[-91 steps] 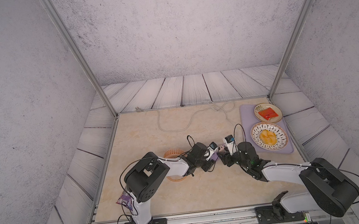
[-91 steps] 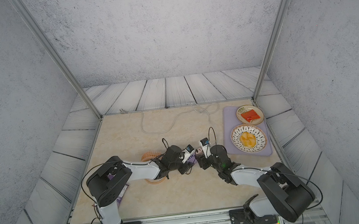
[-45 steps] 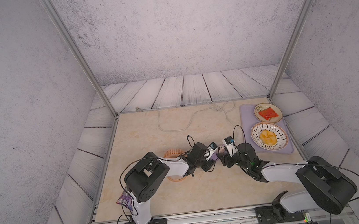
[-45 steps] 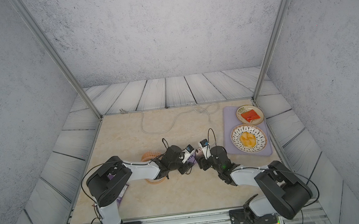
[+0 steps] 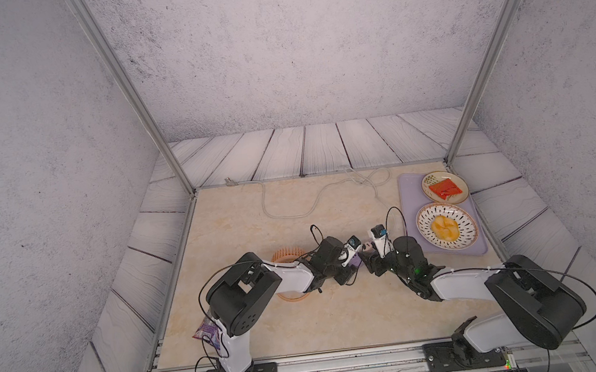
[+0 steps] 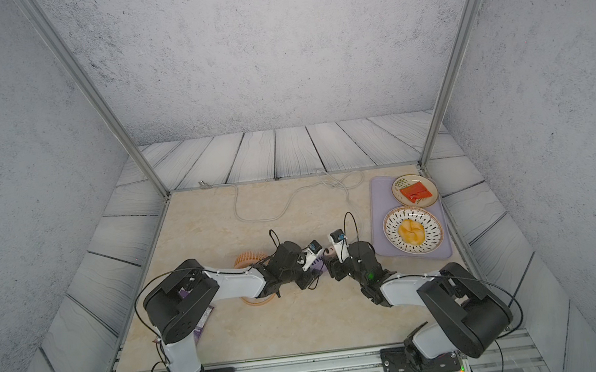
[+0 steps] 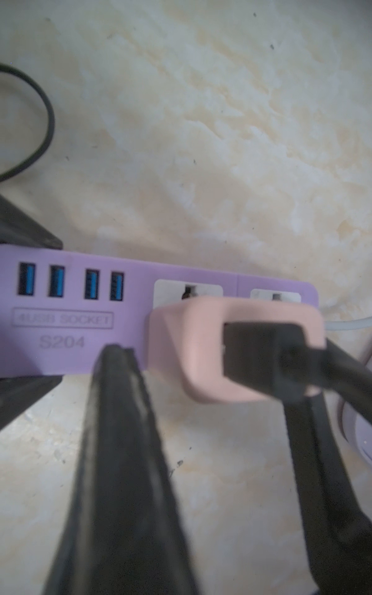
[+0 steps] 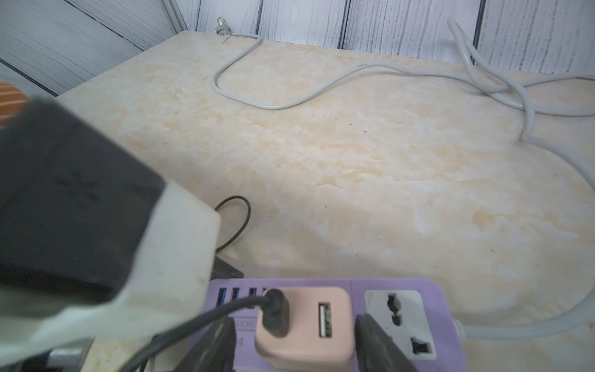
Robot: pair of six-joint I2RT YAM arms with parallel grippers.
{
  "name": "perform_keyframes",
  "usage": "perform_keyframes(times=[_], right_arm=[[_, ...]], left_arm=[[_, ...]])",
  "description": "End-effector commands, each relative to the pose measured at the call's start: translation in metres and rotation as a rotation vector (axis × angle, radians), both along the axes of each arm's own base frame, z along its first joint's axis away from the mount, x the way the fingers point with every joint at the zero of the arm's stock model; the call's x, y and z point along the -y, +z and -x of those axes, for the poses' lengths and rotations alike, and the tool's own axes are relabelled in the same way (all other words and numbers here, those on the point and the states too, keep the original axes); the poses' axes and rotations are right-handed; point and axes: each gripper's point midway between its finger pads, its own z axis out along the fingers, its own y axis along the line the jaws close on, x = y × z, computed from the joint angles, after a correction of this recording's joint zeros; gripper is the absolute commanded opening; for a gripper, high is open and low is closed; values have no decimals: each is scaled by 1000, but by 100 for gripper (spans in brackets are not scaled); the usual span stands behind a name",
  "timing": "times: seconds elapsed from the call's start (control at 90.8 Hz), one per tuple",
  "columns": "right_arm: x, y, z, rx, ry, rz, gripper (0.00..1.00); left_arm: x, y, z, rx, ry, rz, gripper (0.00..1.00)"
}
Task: Unplug the desk fan from the power strip
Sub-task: Remove the plug from the socket.
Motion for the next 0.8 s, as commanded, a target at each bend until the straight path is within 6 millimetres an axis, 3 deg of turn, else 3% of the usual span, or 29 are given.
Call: perform_keyframes(times=[0.0, 0.429, 0.793], right_arm=[[-7, 11, -8, 32, 9, -17, 61], [-3, 11, -7, 32, -8, -22, 45], [-6, 12, -1, 27, 16, -43, 38]], left_arm=[[-6, -6, 5, -39, -1, -17, 0], [-6, -5, 5, -36, 2, -18, 0], [-5, -7, 5, -42, 1, -19, 0]])
